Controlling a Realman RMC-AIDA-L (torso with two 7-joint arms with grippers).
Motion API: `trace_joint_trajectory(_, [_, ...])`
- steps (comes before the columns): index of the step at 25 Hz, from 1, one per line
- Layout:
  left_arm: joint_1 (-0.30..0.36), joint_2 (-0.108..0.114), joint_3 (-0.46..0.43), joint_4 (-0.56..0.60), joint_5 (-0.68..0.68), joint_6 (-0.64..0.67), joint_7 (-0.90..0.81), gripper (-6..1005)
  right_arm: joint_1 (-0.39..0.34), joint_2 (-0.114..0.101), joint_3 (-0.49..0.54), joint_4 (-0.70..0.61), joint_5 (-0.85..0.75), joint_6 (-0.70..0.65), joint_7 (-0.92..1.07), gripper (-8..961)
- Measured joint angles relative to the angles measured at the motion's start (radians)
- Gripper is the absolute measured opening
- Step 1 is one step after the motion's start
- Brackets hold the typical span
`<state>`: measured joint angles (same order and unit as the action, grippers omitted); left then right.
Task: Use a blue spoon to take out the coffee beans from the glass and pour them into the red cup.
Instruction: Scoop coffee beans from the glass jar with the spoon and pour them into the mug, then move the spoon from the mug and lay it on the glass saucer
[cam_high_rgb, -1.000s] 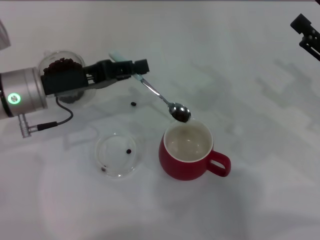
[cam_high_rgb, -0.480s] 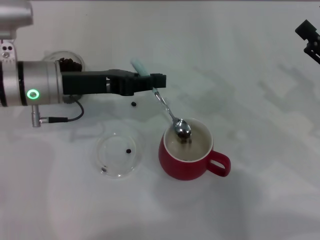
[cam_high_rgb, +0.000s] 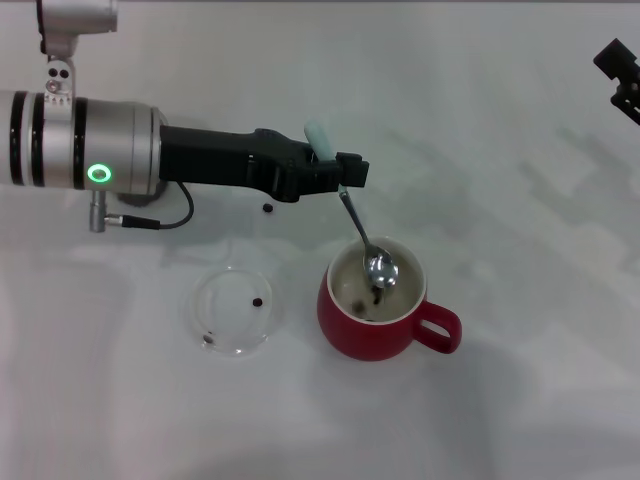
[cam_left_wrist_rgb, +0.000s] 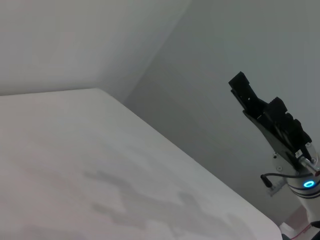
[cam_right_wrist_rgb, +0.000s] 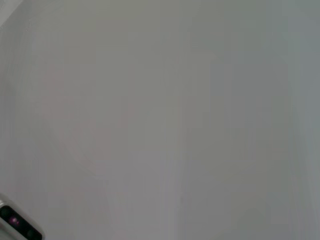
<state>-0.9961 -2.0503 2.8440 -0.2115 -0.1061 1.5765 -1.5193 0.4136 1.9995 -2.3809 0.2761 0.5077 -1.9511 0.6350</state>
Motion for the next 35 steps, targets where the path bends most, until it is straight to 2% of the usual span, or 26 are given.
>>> trace_joint_trajectory(7, [-0.001, 0.005, 0.000, -0.016, -0.009, 0.001, -0.015, 119, 0.001, 0.001, 0.001, 0.000, 0.004, 0.004, 0.000, 786])
trace_joint_trajectory(11, [0.030, 0.023, 0.000, -0.043, -0.090, 0.043, -0.039, 119, 0.003, -0.001, 0.001, 0.000, 0.010, 0.006, 0.000, 786])
trace_joint_trajectory(16, [0.150, 0.071, 0.000, -0.083, -0.290, 0.136, -0.082, 120, 0.011, -0.003, 0.000, -0.001, 0.011, 0.009, 0.000, 786])
trace_joint_trajectory(19, [0.211, 0.080, -0.001, -0.087, -0.346, 0.140, -0.108, 120, 0.017, -0.005, 0.001, -0.001, 0.011, 0.009, 0.000, 786])
trace_joint_trajectory(23, [0.276, 0.077, 0.000, -0.099, -0.360, 0.135, -0.119, 120, 0.030, -0.006, 0.001, -0.002, 0.011, 0.009, 0.000, 786])
trace_joint_trajectory(29, [0.347, 0.046, 0.000, -0.172, -0.335, 0.127, -0.105, 119, 0.040, -0.007, 0.002, -0.002, 0.011, 0.017, 0.000, 786])
trace_joint_trajectory(35, [0.418, 0.043, 0.000, -0.198, -0.320, 0.123, -0.085, 119, 0.041, -0.003, 0.002, -0.003, 0.011, 0.021, 0.008, 786])
